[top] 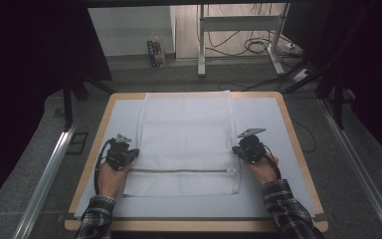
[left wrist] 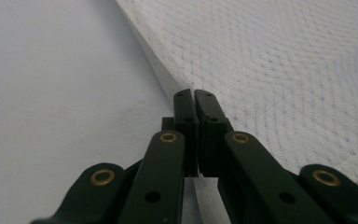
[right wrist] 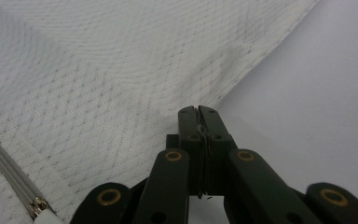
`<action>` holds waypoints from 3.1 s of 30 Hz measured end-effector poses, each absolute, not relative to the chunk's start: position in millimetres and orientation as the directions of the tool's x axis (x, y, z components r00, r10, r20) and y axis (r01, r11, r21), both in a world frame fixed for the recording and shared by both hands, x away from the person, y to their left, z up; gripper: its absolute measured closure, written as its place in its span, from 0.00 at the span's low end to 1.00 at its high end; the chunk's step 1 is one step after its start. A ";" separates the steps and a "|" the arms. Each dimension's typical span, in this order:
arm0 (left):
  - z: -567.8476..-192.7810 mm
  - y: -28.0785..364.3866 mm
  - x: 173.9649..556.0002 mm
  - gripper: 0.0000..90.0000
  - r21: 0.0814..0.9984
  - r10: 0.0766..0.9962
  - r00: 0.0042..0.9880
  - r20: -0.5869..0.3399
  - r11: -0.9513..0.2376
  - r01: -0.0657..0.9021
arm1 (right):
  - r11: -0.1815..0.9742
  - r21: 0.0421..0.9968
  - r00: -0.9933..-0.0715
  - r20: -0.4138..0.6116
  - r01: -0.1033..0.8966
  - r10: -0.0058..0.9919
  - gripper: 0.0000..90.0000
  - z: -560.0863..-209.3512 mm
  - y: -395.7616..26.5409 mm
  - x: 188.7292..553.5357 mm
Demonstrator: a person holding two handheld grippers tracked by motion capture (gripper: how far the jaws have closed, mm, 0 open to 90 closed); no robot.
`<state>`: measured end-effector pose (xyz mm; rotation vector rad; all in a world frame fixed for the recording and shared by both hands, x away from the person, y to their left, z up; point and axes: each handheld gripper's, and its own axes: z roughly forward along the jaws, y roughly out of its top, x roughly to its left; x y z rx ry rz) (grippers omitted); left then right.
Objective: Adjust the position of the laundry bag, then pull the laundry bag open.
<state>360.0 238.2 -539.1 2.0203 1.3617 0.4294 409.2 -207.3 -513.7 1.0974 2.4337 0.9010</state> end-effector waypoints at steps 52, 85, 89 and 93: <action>-526.0 195.7 297.9 0.91 0.615 0.819 0.573 -0.040 -0.432 0.660 | 0.591 0.615 -0.710 -0.071 0.522 0.701 0.96 -496.7 -261.4 334.7; -521.2 200.9 294.9 0.02 0.716 0.820 0.572 -0.026 -0.384 0.583 | 0.531 0.692 -0.701 -0.052 0.488 0.711 0.14 -501.2 -271.0 335.2; -522.1 201.9 294.8 0.01 0.726 0.822 0.569 -0.023 -0.377 0.575 | 0.529 0.696 -0.703 -0.048 0.486 0.710 0.12 -501.3 -271.4 335.0; -523.7 203.1 293.2 0.01 0.727 0.820 0.571 -0.020 -0.380 0.572 | 0.529 0.700 -0.705 -0.051 0.481 0.708 0.09 -500.5 -271.2 334.2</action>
